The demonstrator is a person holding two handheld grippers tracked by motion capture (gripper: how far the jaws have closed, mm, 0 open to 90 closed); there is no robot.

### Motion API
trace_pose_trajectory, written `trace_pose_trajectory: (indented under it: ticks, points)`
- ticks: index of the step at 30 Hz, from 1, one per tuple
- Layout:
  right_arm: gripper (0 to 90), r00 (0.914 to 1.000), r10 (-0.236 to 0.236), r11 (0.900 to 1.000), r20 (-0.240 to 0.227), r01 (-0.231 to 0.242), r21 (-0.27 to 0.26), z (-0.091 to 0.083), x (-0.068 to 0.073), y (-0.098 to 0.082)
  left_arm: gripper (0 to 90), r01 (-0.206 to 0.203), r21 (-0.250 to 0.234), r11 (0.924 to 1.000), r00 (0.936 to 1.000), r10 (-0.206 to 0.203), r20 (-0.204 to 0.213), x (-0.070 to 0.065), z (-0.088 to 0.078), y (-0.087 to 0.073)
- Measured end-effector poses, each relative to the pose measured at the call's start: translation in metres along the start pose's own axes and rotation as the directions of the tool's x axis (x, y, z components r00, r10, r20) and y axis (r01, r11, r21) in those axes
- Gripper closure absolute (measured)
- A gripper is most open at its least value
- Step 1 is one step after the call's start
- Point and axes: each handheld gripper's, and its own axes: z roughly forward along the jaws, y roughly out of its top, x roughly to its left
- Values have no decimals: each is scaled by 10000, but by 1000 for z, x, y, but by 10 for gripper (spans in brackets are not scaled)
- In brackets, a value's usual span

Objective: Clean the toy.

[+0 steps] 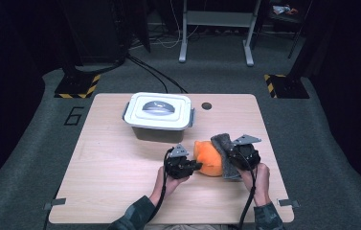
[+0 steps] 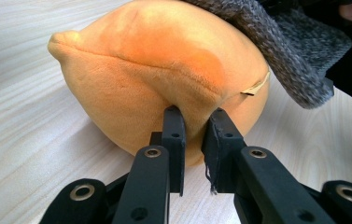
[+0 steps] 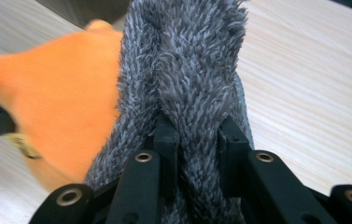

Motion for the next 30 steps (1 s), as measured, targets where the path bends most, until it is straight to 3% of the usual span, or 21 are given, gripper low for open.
trace_pose_trajectory:
  ticks: [10, 17, 19, 22, 25, 30]
  points:
    - [738, 9955, 891, 9940, 319, -910, 611, 15, -26, -21, 789, 31, -2, 10000, 10000, -31, 13, 0, 0, 0]
    - [737, 9941, 1065, 9843, 218, -1085, 1392, 42, -35, -38, 789, 116, -25, 9999, 9999, -116, 59, 2, -1, -1]
    - [738, 9931, 1167, 9848, 83, -1168, 1283, 44, -36, -41, 789, 85, -30, 10000, 9999, -85, 71, 1, -1, -2]
    - [741, 9909, 1316, 9862, 276, -1337, 976, 35, -41, -40, 789, 76, -25, 10000, 10000, -76, 46, 0, -1, -1]
    - [742, 9888, 1388, 9889, 554, -1414, 464, 15, -45, -34, 788, 56, -28, 10000, 10000, -56, 51, 0, -1, -1]
    - [740, 9977, 677, 9965, 90, -671, -494, -19, -33, -14, 786, 15, -28, 10000, 10000, -15, -2, -2, 0, 0]
